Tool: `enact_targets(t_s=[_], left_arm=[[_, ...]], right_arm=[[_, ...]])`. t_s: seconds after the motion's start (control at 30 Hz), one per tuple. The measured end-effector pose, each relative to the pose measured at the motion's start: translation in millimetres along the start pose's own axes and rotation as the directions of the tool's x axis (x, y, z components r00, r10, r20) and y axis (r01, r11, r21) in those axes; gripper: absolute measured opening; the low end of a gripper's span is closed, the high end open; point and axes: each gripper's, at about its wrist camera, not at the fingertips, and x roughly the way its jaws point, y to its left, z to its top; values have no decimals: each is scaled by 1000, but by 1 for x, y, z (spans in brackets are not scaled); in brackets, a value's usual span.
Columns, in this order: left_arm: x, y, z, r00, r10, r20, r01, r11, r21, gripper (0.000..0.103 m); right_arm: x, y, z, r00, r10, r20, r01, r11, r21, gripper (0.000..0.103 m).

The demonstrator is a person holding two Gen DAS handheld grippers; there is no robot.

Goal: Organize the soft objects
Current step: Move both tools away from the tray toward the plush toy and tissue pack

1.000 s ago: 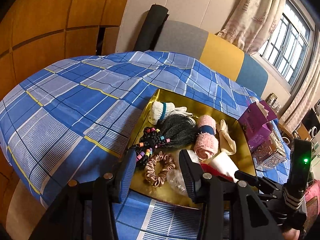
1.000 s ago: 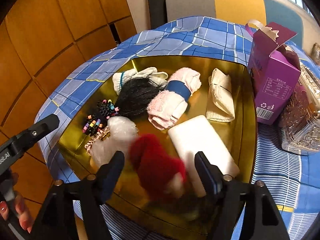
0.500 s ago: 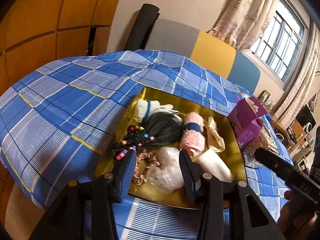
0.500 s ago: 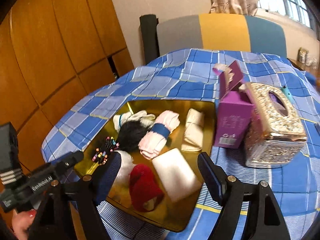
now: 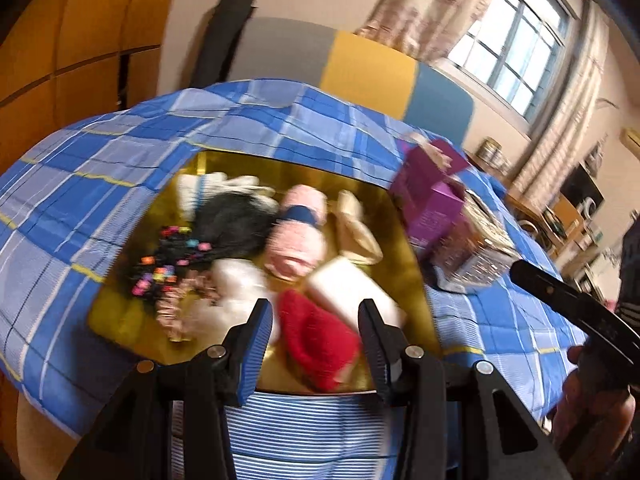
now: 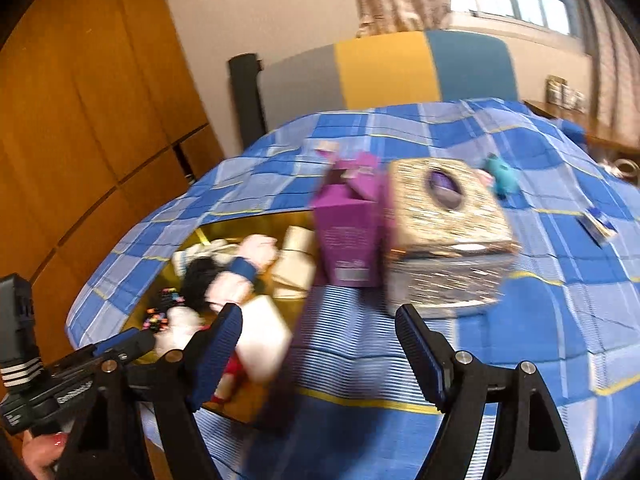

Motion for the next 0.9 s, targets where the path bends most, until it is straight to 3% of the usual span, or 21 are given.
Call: enact_targets(t_s=[0.23, 0.6, 0.7, 0.8, 0.9], left_arm=[[12, -58, -5, 992, -110, -55, 116, 986, 118, 45], [38, -164, -7, 956, -242, -164, 279, 923, 264, 45], [45, -185, -7, 948, -254, -191, 302, 907, 293, 45], [50, -204, -5, 941, -267, -208, 322, 896, 305, 45], [53, -219, 0, 938, -273, -214, 330, 891, 313, 45]], right_arm=[[-13, -89, -12, 988, -153, -20, 154, 985, 73, 80], [-14, -262, -28, 926, -354, -132, 377, 894, 242, 80], [-12, -298, -13, 918, -376, -128, 396, 885, 244, 83], [-5, -328, 17, 910, -400, -106, 414, 884, 219, 98], [6, -351, 54, 898, -435, -69, 440, 880, 177, 100]])
